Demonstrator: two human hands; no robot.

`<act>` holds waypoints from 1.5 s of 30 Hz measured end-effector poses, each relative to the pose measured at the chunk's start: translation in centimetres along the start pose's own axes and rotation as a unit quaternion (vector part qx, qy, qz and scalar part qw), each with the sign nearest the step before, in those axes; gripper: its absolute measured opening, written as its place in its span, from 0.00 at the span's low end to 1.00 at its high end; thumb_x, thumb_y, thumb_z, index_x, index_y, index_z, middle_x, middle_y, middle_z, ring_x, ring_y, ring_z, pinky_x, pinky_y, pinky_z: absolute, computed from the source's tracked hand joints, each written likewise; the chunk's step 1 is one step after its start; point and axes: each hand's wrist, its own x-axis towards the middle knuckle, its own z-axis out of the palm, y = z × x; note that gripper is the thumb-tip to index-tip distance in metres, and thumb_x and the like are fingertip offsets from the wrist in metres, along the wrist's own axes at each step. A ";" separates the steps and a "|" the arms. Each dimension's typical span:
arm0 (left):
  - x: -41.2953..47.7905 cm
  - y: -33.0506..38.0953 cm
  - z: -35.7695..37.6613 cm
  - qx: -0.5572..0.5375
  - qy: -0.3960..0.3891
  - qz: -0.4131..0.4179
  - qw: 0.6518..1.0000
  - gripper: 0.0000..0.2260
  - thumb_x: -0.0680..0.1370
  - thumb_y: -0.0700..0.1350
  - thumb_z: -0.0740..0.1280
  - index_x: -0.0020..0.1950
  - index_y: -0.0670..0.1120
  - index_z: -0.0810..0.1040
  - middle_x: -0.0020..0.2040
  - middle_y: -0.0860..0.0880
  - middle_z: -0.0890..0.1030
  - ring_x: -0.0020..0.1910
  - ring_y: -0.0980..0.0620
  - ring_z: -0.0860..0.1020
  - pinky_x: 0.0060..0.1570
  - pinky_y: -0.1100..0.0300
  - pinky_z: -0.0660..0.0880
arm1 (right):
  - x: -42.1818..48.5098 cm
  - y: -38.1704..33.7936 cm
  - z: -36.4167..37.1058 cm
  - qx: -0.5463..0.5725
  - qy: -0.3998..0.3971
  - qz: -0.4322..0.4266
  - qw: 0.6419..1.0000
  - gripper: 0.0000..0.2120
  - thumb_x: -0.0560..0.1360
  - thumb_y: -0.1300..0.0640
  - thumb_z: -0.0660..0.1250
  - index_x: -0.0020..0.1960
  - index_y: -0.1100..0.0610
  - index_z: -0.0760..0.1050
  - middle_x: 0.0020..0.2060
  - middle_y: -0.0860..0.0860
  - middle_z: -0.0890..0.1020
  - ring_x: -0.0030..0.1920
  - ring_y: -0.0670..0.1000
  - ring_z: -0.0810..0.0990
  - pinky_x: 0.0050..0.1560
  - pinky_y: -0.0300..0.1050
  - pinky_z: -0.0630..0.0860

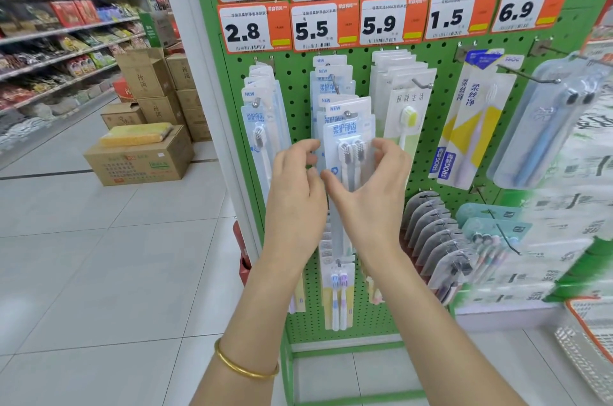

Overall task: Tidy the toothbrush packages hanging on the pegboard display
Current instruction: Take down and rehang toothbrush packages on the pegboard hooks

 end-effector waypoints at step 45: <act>2.3 2.4 1.5 0.129 0.029 0.120 0.984 0.24 0.76 0.29 0.55 0.70 0.44 0.68 0.71 0.44 0.62 0.70 0.48 0.58 0.66 0.62 0.56 | 17.5 -7.2 1.5 -0.406 -0.149 -0.175 0.884 0.11 0.77 0.63 0.62 0.57 0.54 0.78 0.52 0.53 0.81 0.61 0.57 0.68 0.47 0.46 0.62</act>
